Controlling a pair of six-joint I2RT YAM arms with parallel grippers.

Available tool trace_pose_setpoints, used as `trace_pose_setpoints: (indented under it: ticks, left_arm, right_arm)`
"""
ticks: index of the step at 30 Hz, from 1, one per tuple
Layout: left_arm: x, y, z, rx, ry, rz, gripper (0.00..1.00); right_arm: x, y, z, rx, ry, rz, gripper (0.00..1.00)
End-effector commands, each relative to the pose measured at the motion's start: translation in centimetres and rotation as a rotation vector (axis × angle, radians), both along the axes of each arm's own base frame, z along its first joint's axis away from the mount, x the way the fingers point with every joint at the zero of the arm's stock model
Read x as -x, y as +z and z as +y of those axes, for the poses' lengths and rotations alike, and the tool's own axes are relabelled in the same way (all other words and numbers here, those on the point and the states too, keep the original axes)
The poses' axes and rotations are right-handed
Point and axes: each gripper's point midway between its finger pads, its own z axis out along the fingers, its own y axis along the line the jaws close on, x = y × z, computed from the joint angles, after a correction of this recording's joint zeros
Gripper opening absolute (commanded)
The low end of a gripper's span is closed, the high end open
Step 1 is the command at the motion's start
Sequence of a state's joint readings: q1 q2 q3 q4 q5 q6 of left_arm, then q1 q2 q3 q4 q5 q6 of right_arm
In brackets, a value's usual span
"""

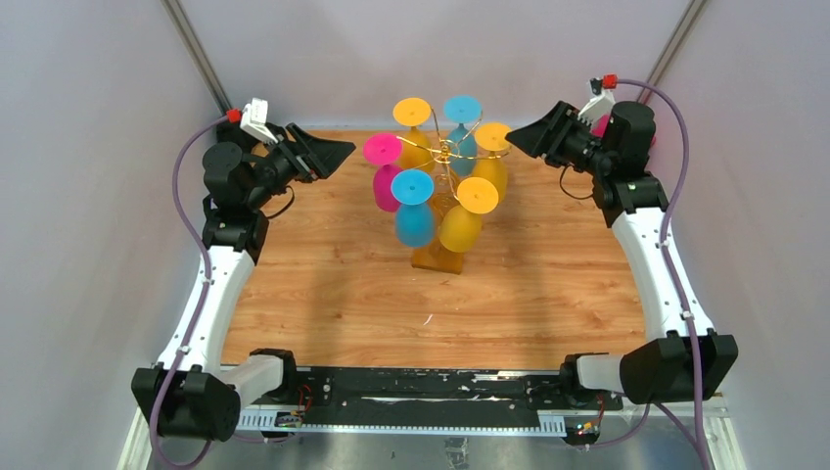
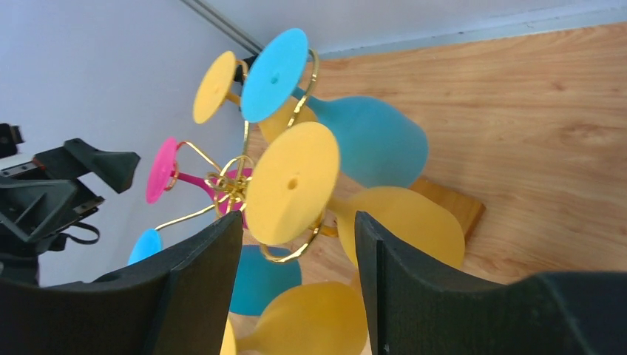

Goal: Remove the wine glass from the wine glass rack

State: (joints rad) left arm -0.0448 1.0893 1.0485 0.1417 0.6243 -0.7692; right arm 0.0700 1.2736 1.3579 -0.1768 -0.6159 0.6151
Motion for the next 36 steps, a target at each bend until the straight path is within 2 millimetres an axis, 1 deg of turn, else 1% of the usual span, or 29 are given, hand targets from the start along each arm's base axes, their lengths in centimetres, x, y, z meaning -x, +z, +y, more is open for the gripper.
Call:
trace_pose_setpoints:
  ticks: [1, 8, 14, 17, 19, 22, 27, 29, 30, 32, 34, 36]
  left_arm:
    - [0.6, 1.1, 0.2, -0.010, -0.006, -0.054, 1.00]
    - [0.3, 0.5, 0.4, -0.037, 0.008, -0.036, 1.00]
    - [0.3, 0.5, 0.4, -0.040, 0.010, -0.035, 1.00]
    - [0.3, 0.4, 0.4, -0.042, 0.010, -0.032, 1.00]
    - [0.3, 0.5, 0.4, -0.040, 0.013, -0.033, 1.00]
    - [0.2, 0.4, 0.4, -0.039, 0.014, -0.029, 1.00]
    - [0.2, 0.2, 0.4, -0.035, 0.013, -0.022, 1.00]
    - [0.3, 0.2, 0.4, -0.033, 0.013, -0.021, 1.00]
    - [0.3, 0.2, 0.4, -0.033, 0.011, -0.022, 1.00]
    - [0.3, 0.1, 0.4, -0.032, 0.010, -0.017, 1.00]
    - [0.3, -0.1, 0.3, -0.031, 0.009, -0.013, 1.00]
    - [0.3, 0.0, 0.4, -0.030, 0.009, -0.013, 1.00]
  right_arm:
    - [0.5, 3.3, 0.8, -0.070, 0.071, -0.097, 0.61]
    - [-0.7, 2.1, 1.2, -0.100, 0.089, -0.054, 0.58]
    - [-1.8, -0.1, 0.5, -0.064, 0.041, -0.018, 0.57]
    - [-2.0, -0.4, 0.6, -0.071, 0.046, -0.011, 0.56]
    - [-2.1, -0.3, 0.7, -0.077, 0.053, -0.015, 0.55]
    - [-2.3, -0.4, 0.8, -0.086, 0.056, -0.005, 0.42]
    - [-2.6, -0.8, 1.1, -0.102, 0.071, 0.023, 0.27]
    - [-3.0, -1.2, 1.2, -0.115, 0.075, 0.047, 0.26]
    - [-3.2, -0.8, 1.3, -0.124, 0.077, 0.029, 0.24]
    - [-3.5, -0.8, 1.4, -0.149, 0.076, 0.042, 0.24]
    - [-3.8, -1.0, 1.5, -0.184, 0.068, 0.062, 0.18]
    - [-4.0, -0.7, 1.6, -0.228, 0.063, 0.071, 0.15]
